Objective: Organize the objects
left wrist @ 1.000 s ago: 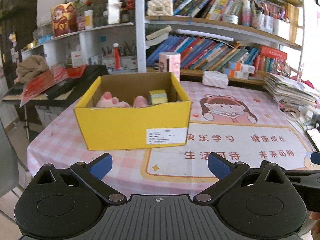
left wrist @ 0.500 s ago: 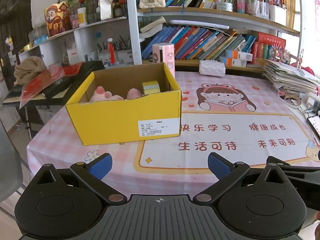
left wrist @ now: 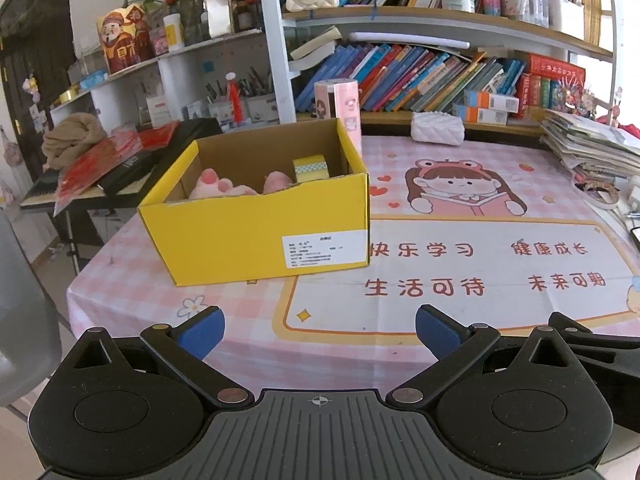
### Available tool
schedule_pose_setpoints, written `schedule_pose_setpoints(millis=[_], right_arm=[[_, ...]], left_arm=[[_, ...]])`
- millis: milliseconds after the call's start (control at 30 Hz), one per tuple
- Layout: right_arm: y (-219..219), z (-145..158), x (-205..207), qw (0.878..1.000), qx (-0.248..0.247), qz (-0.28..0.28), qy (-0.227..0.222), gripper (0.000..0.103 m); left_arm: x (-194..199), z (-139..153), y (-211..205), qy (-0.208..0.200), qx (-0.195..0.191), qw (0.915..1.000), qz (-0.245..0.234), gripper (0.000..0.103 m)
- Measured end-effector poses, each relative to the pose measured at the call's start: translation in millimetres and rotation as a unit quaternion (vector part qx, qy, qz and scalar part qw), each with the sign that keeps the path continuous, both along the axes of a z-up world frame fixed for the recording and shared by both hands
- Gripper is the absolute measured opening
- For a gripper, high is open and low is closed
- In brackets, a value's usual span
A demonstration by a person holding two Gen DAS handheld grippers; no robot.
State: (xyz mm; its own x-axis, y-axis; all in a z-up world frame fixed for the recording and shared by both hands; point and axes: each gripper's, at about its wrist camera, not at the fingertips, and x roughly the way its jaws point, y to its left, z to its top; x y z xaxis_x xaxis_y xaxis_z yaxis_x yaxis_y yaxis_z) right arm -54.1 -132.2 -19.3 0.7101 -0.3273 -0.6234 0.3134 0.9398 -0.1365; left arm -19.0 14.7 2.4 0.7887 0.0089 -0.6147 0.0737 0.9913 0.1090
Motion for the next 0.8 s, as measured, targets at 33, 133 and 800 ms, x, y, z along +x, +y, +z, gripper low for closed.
schedule_pose_setpoints(millis=[33,133,800], right_arm=[[-0.4,0.0,0.2,1.000,0.000,0.000,0.001,0.103],[-0.9,-0.5,0.6,1.000,0.001,-0.001,0.001,0.103],[-2.7,-2.8,-1.6,1.000,-0.001,-0.012,0.008,0.103]], left_arm=[[-0.2,0.1,-0.3,-0.001,0.001,1.0000,0.001,0.102],[-1.0,0.2,-1.4,-0.001,0.004,1.0000,0.003,0.102],[-6.3,-0.3,-7.9,-0.009,0.018,0.9998,0.005,0.102]])
